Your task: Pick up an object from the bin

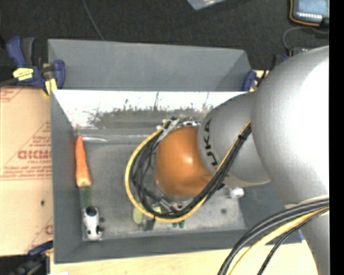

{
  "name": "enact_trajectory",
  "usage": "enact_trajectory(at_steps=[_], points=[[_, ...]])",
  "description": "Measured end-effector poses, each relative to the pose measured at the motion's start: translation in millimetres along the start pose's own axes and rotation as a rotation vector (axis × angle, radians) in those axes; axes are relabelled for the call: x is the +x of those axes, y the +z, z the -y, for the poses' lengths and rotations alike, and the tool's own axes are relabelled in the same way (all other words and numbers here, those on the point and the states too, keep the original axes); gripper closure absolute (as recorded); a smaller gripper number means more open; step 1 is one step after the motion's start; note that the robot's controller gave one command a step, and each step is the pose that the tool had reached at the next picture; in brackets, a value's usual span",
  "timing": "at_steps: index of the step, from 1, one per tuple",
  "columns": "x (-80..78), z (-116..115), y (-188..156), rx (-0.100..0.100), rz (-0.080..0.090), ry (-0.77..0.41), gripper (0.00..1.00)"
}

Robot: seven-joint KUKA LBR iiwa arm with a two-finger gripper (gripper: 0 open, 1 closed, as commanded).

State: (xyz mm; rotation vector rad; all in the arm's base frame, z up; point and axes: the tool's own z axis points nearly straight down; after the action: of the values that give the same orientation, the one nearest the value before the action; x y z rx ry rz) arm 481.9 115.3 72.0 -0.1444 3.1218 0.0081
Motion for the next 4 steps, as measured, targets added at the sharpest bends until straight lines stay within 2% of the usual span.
enact_trajectory(at_steps=[2,4], points=[[1.3,0.1,-5.4,0.001,-0.005,0.001,1.00],[0.6,0.5,-36.1,0.001,-0.005,0.003,1.00]])
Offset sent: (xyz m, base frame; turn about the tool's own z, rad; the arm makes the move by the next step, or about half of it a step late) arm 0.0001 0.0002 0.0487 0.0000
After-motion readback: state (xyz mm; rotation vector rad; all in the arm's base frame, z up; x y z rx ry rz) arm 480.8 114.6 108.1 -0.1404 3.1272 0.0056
